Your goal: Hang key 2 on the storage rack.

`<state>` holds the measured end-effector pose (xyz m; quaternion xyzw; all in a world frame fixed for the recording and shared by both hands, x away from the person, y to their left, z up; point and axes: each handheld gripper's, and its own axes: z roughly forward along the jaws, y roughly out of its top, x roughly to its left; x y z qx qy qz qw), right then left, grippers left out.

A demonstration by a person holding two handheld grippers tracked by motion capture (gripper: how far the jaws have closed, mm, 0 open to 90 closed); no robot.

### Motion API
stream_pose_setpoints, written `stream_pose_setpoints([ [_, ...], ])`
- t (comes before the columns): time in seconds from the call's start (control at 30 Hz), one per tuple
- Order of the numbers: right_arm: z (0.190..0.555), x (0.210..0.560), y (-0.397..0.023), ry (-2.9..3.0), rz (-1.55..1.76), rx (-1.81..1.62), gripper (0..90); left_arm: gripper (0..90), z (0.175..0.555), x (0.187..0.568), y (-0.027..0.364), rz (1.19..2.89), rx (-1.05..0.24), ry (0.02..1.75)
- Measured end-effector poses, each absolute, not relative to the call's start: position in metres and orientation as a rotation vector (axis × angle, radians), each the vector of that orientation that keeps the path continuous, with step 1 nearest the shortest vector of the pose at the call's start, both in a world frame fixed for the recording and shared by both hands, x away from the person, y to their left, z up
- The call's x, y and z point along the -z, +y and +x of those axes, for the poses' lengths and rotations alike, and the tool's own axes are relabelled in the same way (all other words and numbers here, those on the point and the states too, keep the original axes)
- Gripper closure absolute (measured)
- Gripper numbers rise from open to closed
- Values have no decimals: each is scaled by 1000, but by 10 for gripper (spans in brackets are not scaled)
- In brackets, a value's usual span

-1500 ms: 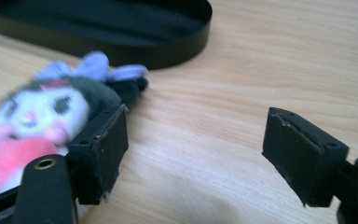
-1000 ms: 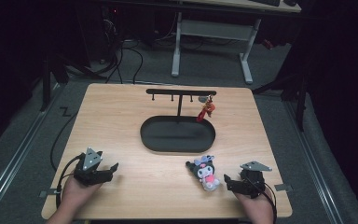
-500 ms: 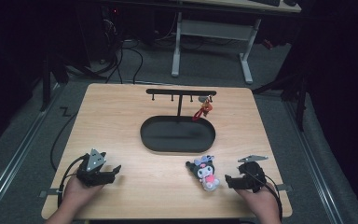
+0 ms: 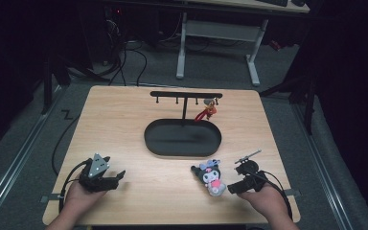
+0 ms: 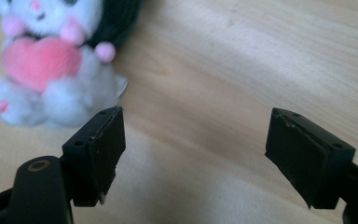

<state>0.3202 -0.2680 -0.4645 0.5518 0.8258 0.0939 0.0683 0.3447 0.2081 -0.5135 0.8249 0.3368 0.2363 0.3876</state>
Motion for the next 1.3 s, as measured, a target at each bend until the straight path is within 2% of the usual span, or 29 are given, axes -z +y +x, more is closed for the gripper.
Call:
stream_pose_setpoints([
  [0.37,322,439,-244,2604,1603,-166,215,232,345,514,208,2098,-590,851],
  [0.67,322,438,-224,2668,1609,-175,229,232,344,514,207,2112,-575,837],
  [1.3,339,477,-197,2762,1554,-157,186,234,343,514,208,2115,-573,839],
])
